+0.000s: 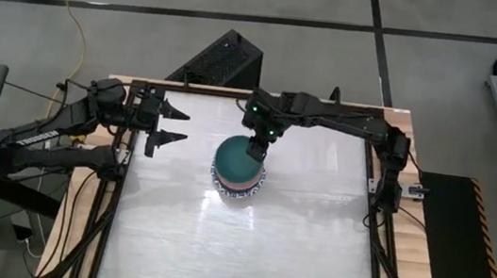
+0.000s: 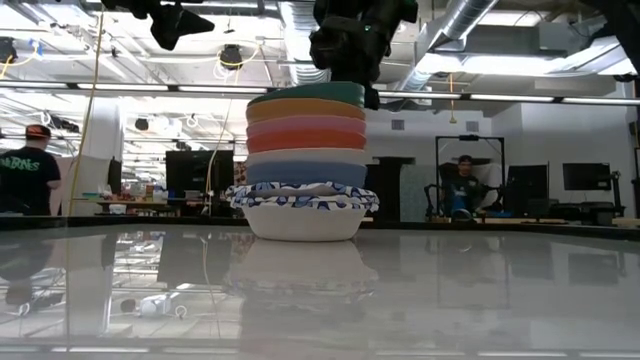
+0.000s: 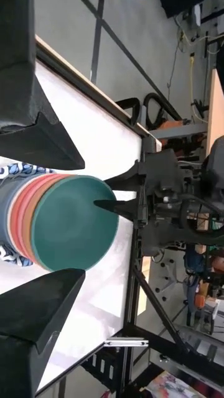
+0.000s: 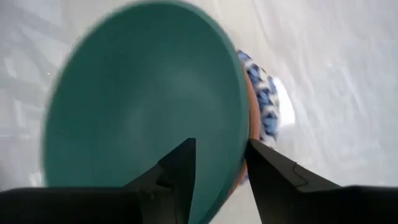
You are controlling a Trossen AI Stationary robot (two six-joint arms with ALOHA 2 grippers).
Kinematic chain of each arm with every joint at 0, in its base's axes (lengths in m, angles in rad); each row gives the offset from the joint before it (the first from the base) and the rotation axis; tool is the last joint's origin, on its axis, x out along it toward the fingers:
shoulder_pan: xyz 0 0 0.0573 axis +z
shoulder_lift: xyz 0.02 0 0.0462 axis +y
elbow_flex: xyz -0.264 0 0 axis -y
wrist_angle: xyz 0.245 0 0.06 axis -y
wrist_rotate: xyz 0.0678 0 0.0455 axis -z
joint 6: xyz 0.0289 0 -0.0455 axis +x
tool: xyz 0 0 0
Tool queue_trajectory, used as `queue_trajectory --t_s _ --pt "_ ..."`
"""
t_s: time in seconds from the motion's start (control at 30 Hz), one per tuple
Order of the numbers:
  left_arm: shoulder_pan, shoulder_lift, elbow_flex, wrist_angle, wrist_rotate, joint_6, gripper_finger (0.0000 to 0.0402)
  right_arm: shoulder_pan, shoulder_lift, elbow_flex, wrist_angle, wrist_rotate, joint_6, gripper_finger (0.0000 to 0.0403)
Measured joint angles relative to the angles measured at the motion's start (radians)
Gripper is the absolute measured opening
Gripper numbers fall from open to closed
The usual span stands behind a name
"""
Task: Nest bowls inside each other
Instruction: Stack the green bowl on top of the orange bowl
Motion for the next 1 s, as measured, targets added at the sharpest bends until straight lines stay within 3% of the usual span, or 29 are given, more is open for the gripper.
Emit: queue_trajectory --t_s 0.17,0.5,1.0 --pt "0.0 0.0 0.0 0.0 0.0 0.0 0.0261 0.0 -0.001 0.0 -0.003 0.03 -0.001 0.0172" --pt "0.0 0.002 0.0 -0.04 0.0 0.007 0.0261 0.008 0.0 0.0 -0.006 0.039 -0.008 0.0252" --pt "0.0 0.002 0.0 -0.052 0.0 0.019 0.0261 -0.019 -0.01 0.07 -0.079 0.052 -0.009 0.0254"
